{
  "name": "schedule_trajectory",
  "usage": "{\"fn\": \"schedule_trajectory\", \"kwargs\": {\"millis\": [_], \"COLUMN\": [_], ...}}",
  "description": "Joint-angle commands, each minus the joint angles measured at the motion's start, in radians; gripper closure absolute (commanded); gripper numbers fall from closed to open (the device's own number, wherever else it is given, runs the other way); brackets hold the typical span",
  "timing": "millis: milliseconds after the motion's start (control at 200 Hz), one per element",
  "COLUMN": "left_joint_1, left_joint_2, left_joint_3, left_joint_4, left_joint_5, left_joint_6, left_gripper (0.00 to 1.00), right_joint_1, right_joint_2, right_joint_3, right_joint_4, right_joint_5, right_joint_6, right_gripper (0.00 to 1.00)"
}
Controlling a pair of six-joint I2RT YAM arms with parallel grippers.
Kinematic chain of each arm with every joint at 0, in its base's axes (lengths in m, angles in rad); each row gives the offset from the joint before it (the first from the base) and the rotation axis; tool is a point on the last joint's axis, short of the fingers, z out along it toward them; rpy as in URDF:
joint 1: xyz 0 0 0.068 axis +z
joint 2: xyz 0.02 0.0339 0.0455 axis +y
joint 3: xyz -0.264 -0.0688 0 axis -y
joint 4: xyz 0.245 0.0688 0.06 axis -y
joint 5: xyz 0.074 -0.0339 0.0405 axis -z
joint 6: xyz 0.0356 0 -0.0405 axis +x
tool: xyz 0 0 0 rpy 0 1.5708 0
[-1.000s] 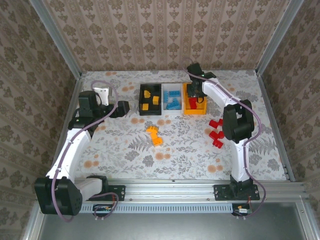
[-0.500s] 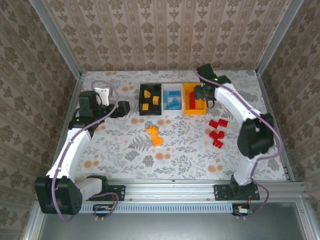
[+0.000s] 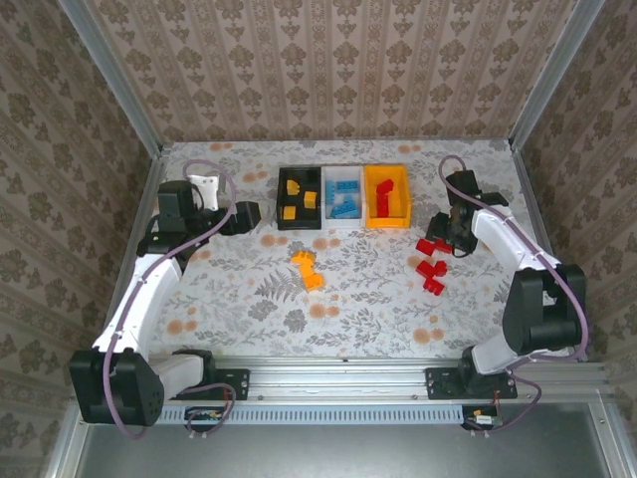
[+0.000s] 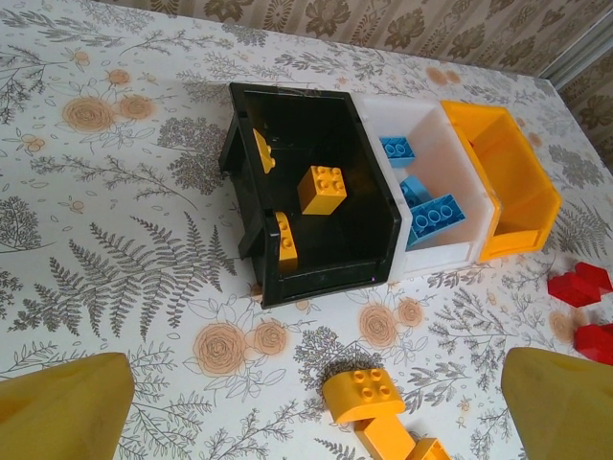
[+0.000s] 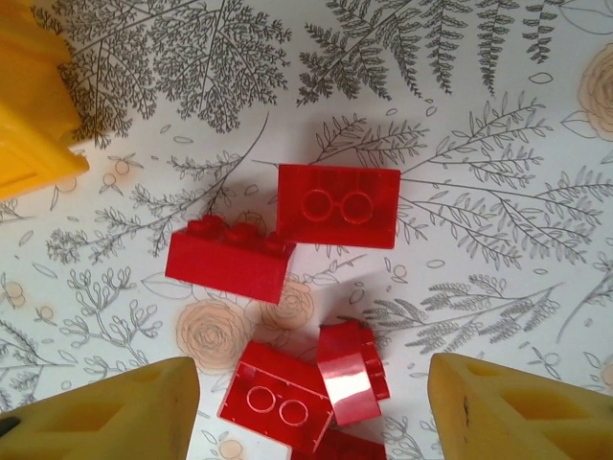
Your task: Sort the legos into containers by color
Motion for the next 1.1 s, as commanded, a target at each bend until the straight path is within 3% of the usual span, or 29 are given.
{"fn": "schedule_trajectory", "kwargs": {"millis": [0,355,820,950,1095], "left_joint_1": [0.002,0.009,0.025,0.026,0.026], "left_joint_2": [0.008,0.008,0.019,0.022,0.022], "left_joint_3": [0.022,0.023,0.025,0.026,0.027], "left_joint_4": [-0.014,-0.022,-0.02,-0.021,-0.024], "left_joint_5": [0.018,0.005,0.011,0.011,0.011], "left_joint_6": [-0.005,0.003,-0.001,-0.001,-0.001], "left_gripper": [0.0,0.0,0.0,0.0,0.0], "right_joint_1": [-0.04,-0.098,-0.099,-0.099,-0.1], "right_joint_2": [0.06,0.243,0.344,0.356,0.35], "right_joint_3": [-0.002,0.07,0.095,0.091,0.083], "right_joint_4": [0.041,0.087,0.143,0.155,0.165], "right_joint_5": [-0.038,-0.075,-0.131,-0.134,-0.135], "right_joint_6": [0.024,0.021,0.034,0.034,0.035], "right_gripper": [0.34,0.34,0.36,0.43,0.61]}}
